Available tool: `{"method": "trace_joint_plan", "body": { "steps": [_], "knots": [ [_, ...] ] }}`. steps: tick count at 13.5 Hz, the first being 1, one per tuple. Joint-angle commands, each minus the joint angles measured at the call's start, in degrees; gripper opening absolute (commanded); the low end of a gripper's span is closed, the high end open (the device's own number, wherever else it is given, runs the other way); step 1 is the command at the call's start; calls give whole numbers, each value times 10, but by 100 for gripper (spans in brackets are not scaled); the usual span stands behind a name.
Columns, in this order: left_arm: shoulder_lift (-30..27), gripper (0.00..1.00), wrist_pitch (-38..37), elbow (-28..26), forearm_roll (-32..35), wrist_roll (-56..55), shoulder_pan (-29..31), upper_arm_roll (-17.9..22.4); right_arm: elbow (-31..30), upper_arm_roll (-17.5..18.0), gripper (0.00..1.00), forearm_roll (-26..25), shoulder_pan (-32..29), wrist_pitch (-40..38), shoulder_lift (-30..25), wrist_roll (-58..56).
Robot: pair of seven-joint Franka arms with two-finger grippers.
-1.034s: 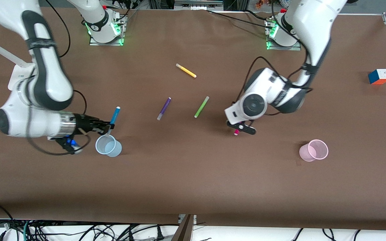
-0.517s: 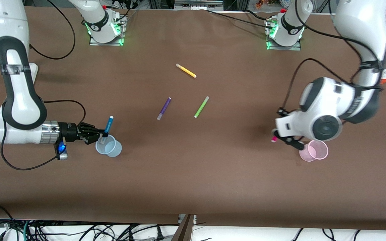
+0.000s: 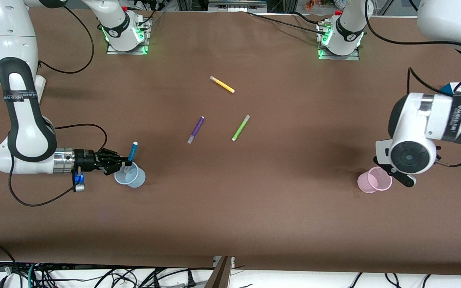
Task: Place pink and blue markers in matching cups
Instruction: 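Carry the blue marker over the blue cup while the left gripper carries pink, then open the right gripper over the blue cup while the left gripper drops pink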
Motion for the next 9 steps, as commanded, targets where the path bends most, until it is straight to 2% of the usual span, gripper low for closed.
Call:
{"method": "trace_joint_plan", "body": {
  "steps": [1, 4, 6, 8, 9],
  "knots": [
    [43, 0, -10, 11, 82, 36, -9, 1, 3, 10, 100, 16, -14, -10, 2, -8],
    [79, 0, 22, 9, 95, 31, -18, 1, 34, 9, 100, 9, -14, -43, -2, 6],
    [87, 0, 61, 8, 98, 25, -13, 3, 82, 7, 100, -23, -14, -95, -5, 47],
    [93, 0, 64, 7, 101, 26, -15, 3, 96, 6, 100, -35, -20, -112, -8, 58],
    [94, 14, 62, 5, 111, 25, -19, 3, 99, 6, 100, -39, -22, -120, -20, 58]
  ]
}}
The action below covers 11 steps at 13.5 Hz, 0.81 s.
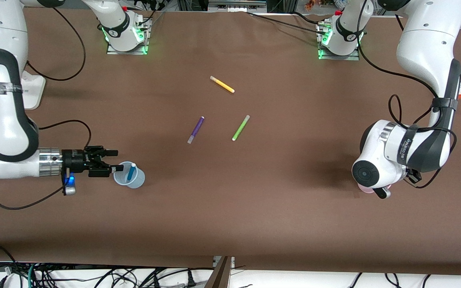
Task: Place pink and blue markers in matching cups
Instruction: 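Open the right gripper over the blue cup while the left gripper drops pink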
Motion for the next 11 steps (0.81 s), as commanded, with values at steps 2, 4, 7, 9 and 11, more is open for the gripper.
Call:
{"method": "trace_joint_plan", "body": {
  "steps": [2, 4, 7, 9, 11],
  "knots": [
    [2, 100, -5, 4, 26, 8, -11, 0, 12, 8, 100, -103, -8, -41, -73, 19],
    [-1, 100, -19, 6, 23, -2, -19, -2, 12, 16, 100, -235, 9, -51, -138, 26],
    [-28, 100, -53, 15, -5, -28, -27, -7, 13, 16, 100, -407, 50, -108, -227, 16],
    [-64, 100, -73, 17, -83, -87, -27, -7, 13, 17, 100, -478, 69, -143, -273, -2],
    [-100, 100, -89, 30, -152, -136, -27, -7, 12, 16, 100, -530, 83, -174, -303, -42]
  ]
}}
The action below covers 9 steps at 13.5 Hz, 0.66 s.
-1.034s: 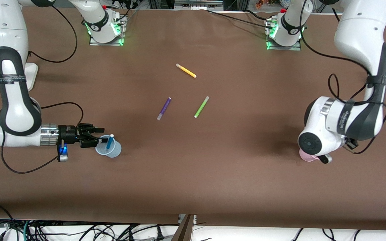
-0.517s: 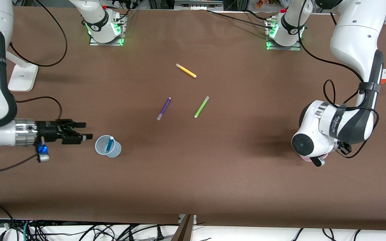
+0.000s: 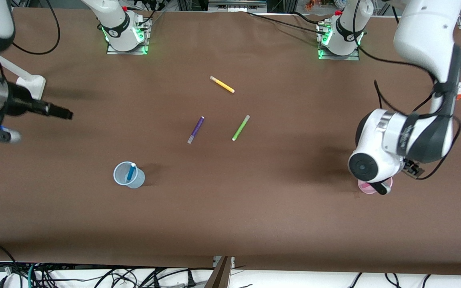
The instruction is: Place pink and blue markers in matching cups
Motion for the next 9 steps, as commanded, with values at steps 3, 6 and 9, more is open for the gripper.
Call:
{"method": "trace_joint_plan", "body": {
  "steps": [3, 6, 9],
  "knots": [
    [-81, 100, -24, 67, -173, -77, 9, 1, -18, -3, 100, -46, 10, -40, -41, -37],
    [-112, 100, -24, 108, -339, -80, 63, 6, -24, -1, 100, -46, 11, -49, -49, -35],
    [-234, 100, 20, -17, -412, -129, 62, 44, -33, 3, 100, -46, 11, -49, -55, -35]
  ]
}}
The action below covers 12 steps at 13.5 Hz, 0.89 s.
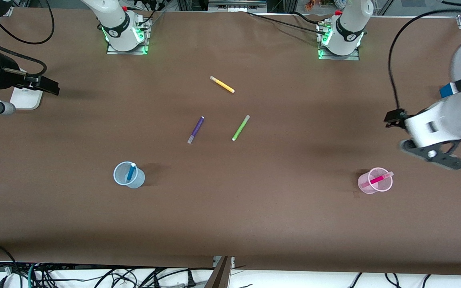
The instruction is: Place pink and blue markers in matching cups
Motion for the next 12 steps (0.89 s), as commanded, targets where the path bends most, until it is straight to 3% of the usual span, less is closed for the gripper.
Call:
{"method": "trace_joint_plan", "body": {
  "steps": [1, 3, 4, 5, 8, 12],
  "knots": [
    [-139, 100, 83, -171, -30, -70, -12, 32, -28, 4, 100, -9, 1, 5, -25, -7],
    [-223, 100, 172, -289, -30, -122, -63, 90, -31, 5, 100, -4, 1, 17, -26, -7],
    [-234, 100, 202, -308, -36, -127, -92, 131, -38, 5, 100, -3, 1, 25, -29, -7],
    [-237, 100, 209, -314, -53, -129, -100, 143, -53, 6, 100, -1, 1, 35, -41, -7],
    [-269, 100, 210, -347, -56, -127, -93, 144, -170, 6, 100, 1, 1, 126, -120, -12],
    [-270, 100, 199, -342, -57, -127, -92, 141, -175, -10, 100, -3, 20, 141, -135, -79]
  ]
}}
